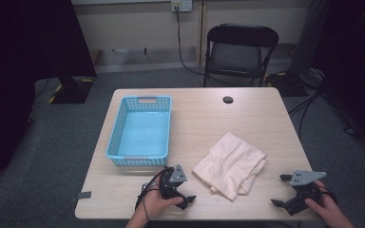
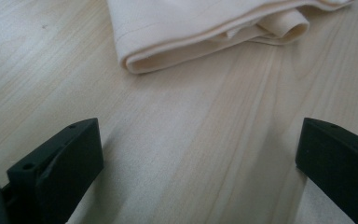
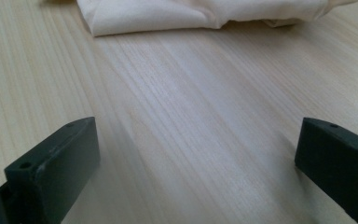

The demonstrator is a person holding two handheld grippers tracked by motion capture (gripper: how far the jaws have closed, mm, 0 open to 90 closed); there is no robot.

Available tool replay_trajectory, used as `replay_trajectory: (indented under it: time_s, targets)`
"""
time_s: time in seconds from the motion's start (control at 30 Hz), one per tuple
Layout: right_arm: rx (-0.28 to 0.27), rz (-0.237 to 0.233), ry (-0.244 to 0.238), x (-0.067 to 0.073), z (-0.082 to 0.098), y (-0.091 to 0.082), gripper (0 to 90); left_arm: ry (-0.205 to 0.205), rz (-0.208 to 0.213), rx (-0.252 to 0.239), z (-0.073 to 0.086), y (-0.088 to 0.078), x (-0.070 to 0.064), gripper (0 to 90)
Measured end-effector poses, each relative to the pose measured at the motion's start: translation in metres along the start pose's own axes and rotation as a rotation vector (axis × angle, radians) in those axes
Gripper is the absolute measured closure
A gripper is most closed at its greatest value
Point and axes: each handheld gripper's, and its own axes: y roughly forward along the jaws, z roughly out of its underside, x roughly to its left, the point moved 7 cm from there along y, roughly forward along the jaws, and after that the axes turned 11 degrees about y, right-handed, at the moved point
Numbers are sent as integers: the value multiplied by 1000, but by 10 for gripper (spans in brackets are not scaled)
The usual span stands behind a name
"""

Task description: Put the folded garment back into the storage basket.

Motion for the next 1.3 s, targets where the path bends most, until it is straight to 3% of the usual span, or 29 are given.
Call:
replay_trajectory:
  time_s: [0.23, 0.4, 0.57, 0.67, 1.3]
  targets:
    - [0, 0, 0, 0, 0, 0, 0, -36, -19, 18, -1, 0, 1, 8]
    - [0, 0, 0, 0, 0, 0, 0, -84, 11, 35, -9, 0, -3, 41]
    - [0, 0, 0, 0, 0, 0, 0, -115, 31, 13, -23, -1, -2, 44]
    - [0, 0, 0, 0, 0, 0, 0, -109, 53, 18, -31, 1, -2, 46]
    - [0, 0, 0, 0, 0, 0, 0, -82, 63, 3, -71, 14, 8, 58]
